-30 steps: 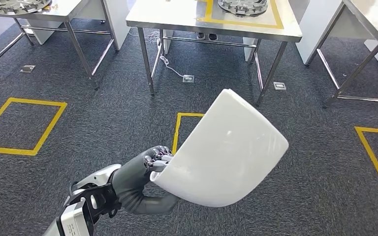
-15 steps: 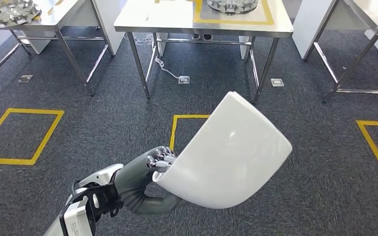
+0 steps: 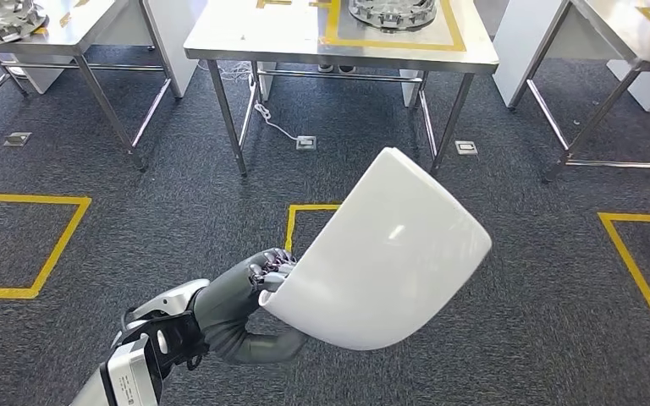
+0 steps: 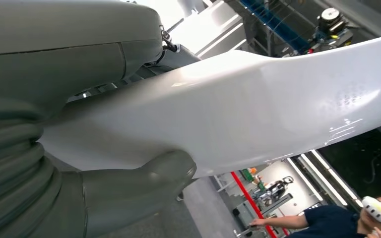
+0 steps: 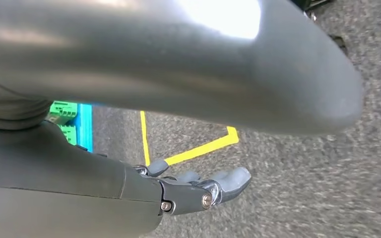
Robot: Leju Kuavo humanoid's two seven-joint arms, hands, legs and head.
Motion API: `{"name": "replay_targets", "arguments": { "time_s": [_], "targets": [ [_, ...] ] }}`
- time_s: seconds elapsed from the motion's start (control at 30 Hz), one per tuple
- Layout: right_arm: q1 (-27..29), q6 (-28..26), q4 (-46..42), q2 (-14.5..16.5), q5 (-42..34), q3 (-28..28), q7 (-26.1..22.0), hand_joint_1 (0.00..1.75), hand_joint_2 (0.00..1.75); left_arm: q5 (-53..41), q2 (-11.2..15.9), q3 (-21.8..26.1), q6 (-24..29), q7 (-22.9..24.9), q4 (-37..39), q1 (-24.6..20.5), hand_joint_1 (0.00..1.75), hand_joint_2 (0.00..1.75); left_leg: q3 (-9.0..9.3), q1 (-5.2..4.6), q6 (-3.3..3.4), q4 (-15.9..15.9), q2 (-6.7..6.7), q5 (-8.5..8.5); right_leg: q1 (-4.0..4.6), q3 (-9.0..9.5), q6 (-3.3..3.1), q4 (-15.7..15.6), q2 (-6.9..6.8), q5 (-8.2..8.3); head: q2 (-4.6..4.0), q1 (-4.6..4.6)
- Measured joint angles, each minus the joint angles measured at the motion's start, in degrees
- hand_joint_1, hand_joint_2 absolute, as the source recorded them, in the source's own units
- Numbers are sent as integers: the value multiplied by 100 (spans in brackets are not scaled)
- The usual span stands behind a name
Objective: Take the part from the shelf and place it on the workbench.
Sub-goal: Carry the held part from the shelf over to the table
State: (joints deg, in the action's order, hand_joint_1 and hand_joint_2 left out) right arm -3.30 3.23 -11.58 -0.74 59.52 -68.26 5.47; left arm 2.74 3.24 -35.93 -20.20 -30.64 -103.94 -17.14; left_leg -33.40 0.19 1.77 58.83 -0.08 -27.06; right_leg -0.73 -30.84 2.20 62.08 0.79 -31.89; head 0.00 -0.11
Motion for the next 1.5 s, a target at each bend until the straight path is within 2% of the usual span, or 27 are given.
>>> {"name": "replay_targets", "arguments": {
  "time_s": [0.1,0.13,0.17,0.23,0.3,0.4,0.47,0.53,0.6,0.67,0.7,0.73,0.77,0.83,0.87,0.93,0.97,1.03,1.07,1.13,1.17,1.2,1.23,1.33,1.37,1.43,1.5],
  "targets": [
    [4,1,0,7,1,0,-4,0,0,1,-14,0,-7,36,2,-13,175,175,78,-6,37,-3,8,-101,-8,-677,59,959,-24,-327,0,29],
    [15,3,0,9,2,0,-7,0,0,1,-14,0,-9,54,2,-10,175,175,115,-8,34,-2,7,-142,-10,-855,65,1124,-27,-319,0,32],
    [24,6,0,11,8,0,-9,0,0,1,-14,0,-11,73,1,-10,175,175,166,-8,26,-1,6,-189,-11,-934,60,1099,-31,-201,0,35],
    [32,12,0,13,26,0,-15,0,0,1,-15,0,-13,98,-4,-10,175,175,295,-8,1,-4,11,-294,-9,-795,21,487,-53,311,0,43],
    [26,16,0,14,39,0,-17,0,0,1,-16,-1,-13,112,-10,-9,175,175,411,-13,-47,-18,24,-395,24,-590,-39,-133,-98,579,0,49],
    [36,19,0,14,44,0,-16,0,0,1,-15,-2,-12,116,-24,-8,175,175,522,-19,-153,-21,33,-443,64,-460,-161,-338,-111,529,0,57],
    [49,20,0,14,43,0,-17,0,0,1,-14,-2,-11,111,-37,-12,175,175,517,-14,-212,202,33,-429,41,-284,-251,-388,-84,492,0,47],
    [38,22,0,15,43,0,-19,0,0,2,-12,-2,-11,105,-48,-17,175,175,191,-4,-261,774,28,-505,28,-110,-318,-413,-67,393,0,13],
    [34,22,0,15,43,0,-19,0,0,2,-4,-2,-10,101,-44,-1,175,175,-345,3,-298,1431,23,-754,27,14,-345,-414,-51,268,0,-18],
    [51,22,0,16,42,0,-21,0,0,1,9,-2,-10,90,-33,18,175,175,-694,10,-310,1605,24,-900,24,172,-335,-414,-30,129,0,-31],
    [58,22,0,18,42,0,-23,0,0,1,13,-2,-11,81,-28,19,175,175,-744,13,-307,1439,25,-811,22,272,-322,-414,-18,53,0,-38],
    [62,22,0,21,42,0,-25,0,0,1,15,-2,-11,72,-26,19,175,175,-727,14,-298,1137,25,-597,18,375,-304,-414,-9,-28,0,-42],
    [64,21,0,24,41,0,-28,0,0,1,22,-2,-12,64,-21,21,175,175,-698,14,-280,764,26,-222,19,459,-280,-412,-5,-114,0,-47],
    [56,18,-1,29,41,0,-27,0,0,1,33,-2,-18,53,-7,34,175,175,-661,-3,-212,270,31,319,31,576,-214,-428,8,-273,0,-55],
    [51,15,-1,30,42,0,-27,0,0,1,36,1,-25,48,-3,40,175,175,-650,-13,-170,167,27,447,37,621,-172,-428,9,-315,0,-54],
    [33,10,-2,30,44,0,-27,0,0,0,15,4,-38,40,-14,36,175,175,-549,-12,-86,134,8,368,40,644,-96,-324,4,-261,0,-49],
    [21,10,-2,31,44,0,-31,0,0,0,5,5,-40,34,-19,29,175,175,-472,-1,-50,100,1,327,37,554,-66,-105,-5,-143,0,-47],
    [-1,12,-3,34,51,0,-34,0,0,-1,-13,4,-41,29,-25,24,175,175,-288,20,2,35,-4,222,26,87,-20,584,-27,13,0,-29],
    [1,13,-4,34,57,0,-35,0,0,-1,-15,4,-41,28,-23,24,175,175,-195,20,18,11,-3,152,21,-206,-4,928,-37,-60,0,-19],
    [22,14,-4,33,68,0,-34,0,0,-1,-18,4,-40,27,-22,31,175,175,4,20,28,-14,-15,-6,16,-676,14,1261,-42,-512,0,-5],
    [33,15,-4,32,77,0,-33,0,0,-1,-18,4,-40,26,-22,37,175,175,118,20,24,-18,-22,-94,14,-818,17,1229,-43,-712,0,0],
    [38,16,-4,32,86,0,-33,0,0,-2,-18,4,-39,23,-23,47,175,175,243,20,15,-20,-27,-189,12,-896,21,1066,-46,-764,0,6],
    [41,17,-4,32,94,0,-33,0,0,-4,-18,4,-36,20,-23,59,175,175,371,20,3,-21,-28,-288,11,-924,18,792,-51,-608,0,12],
    [66,18,-3,31,102,0,-28,0,0,-19,-17,6,-28,13,-26,98,175,175,655,2,-60,-29,-33,-577,33,-888,-55,-120,-111,610,0,32],
    [72,19,-3,31,103,0,-25,0,0,-26,-17,7,-27,13,-35,108,175,175,745,-6,-95,-37,-40,-634,45,-854,-99,-255,-126,846,0,33],
    [57,20,-4,30,104,0,-23,0,0,-32,-25,10,-20,8,-73,111,175,175,844,-15,-183,18,-47,-626,49,-722,-198,-312,-122,846,0,28],
    [34,19,-4,29,104,1,-27,0,0,-36,-30,11,-13,3,-104,107,175,175,665,-8,-258,451,-35,-467,32,-554,-289,-349,-101,767,0,11]
  ]
}}
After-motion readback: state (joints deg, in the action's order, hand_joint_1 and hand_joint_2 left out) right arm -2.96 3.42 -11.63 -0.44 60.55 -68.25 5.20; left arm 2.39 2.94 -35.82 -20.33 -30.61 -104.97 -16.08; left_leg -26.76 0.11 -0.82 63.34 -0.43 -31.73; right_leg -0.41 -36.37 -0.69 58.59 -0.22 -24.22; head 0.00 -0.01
